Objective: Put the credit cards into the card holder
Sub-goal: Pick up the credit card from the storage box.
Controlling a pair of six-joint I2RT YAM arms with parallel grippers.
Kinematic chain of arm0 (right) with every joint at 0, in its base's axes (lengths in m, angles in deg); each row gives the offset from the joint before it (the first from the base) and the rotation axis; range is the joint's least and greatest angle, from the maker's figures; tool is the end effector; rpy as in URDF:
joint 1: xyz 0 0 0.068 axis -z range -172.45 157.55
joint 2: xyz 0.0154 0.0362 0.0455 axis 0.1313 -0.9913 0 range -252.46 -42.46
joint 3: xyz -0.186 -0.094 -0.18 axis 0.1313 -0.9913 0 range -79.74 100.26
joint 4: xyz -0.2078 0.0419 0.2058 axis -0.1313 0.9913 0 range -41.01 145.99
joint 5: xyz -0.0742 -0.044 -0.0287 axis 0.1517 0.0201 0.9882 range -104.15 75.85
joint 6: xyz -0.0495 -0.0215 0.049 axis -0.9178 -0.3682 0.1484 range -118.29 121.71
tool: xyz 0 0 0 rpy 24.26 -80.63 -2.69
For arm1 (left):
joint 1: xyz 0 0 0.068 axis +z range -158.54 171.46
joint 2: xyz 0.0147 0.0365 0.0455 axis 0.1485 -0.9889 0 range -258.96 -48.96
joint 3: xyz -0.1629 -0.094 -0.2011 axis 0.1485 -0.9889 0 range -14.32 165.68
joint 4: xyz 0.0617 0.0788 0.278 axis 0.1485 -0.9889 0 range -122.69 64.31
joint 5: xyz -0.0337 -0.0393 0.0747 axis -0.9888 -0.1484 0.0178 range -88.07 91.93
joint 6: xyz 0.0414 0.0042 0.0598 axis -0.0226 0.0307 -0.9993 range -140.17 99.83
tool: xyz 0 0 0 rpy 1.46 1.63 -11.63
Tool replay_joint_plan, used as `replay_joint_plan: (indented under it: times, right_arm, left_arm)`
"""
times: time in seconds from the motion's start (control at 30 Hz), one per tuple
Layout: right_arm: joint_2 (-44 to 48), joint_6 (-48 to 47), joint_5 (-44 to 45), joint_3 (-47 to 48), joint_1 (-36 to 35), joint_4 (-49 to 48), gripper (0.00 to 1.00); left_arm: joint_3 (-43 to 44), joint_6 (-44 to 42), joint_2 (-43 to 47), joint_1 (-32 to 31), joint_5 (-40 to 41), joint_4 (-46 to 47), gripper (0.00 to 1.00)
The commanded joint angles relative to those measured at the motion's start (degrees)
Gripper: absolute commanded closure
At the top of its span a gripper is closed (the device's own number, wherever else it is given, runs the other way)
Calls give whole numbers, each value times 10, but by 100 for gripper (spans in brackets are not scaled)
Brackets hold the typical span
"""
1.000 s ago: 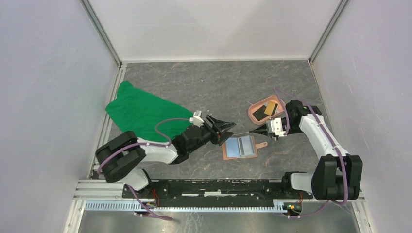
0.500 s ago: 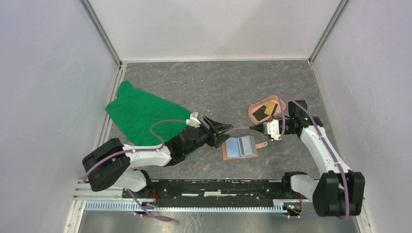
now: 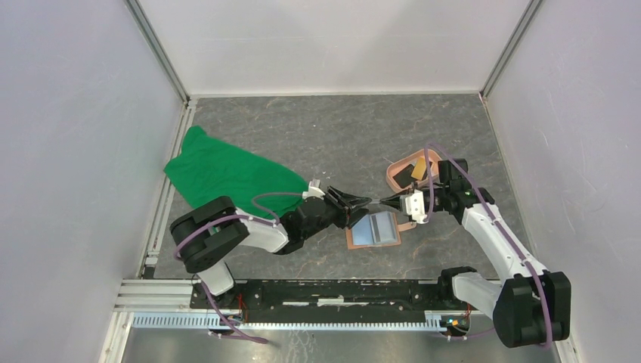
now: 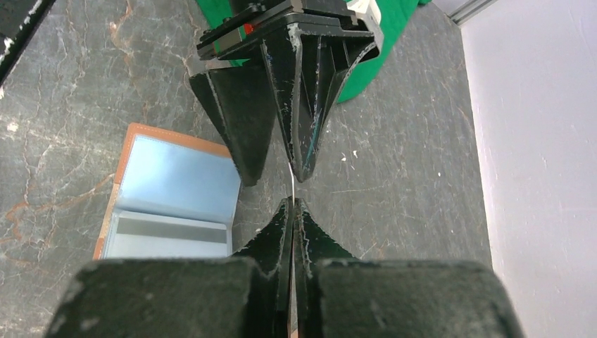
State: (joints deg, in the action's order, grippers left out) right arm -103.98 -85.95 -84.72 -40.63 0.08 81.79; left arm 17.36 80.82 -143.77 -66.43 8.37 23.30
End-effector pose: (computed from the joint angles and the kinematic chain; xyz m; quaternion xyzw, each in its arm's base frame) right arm 0.2199 0.0865 0.2189 -0.6914 0.3982 0.2644 0.5417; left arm 0.1935 -0.2953 0.1229 -0.3213 0.7197 -0.5953 0.1560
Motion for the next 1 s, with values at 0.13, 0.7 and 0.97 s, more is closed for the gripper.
replay_joint_plan:
  times: [0.13, 0.7, 0.97]
  right_arm:
    - [-9, -91, 19, 4, -18, 42, 100]
    - [-99, -239, 6, 176, 37, 386, 2]
    - [-10, 362, 150, 57, 20, -15, 2]
  left_arm:
    - [2, 41, -34, 8, 9, 138, 77]
    - [-81, -465, 103, 138, -234, 87, 98]
    - [-42, -695, 174, 146, -400, -128, 98]
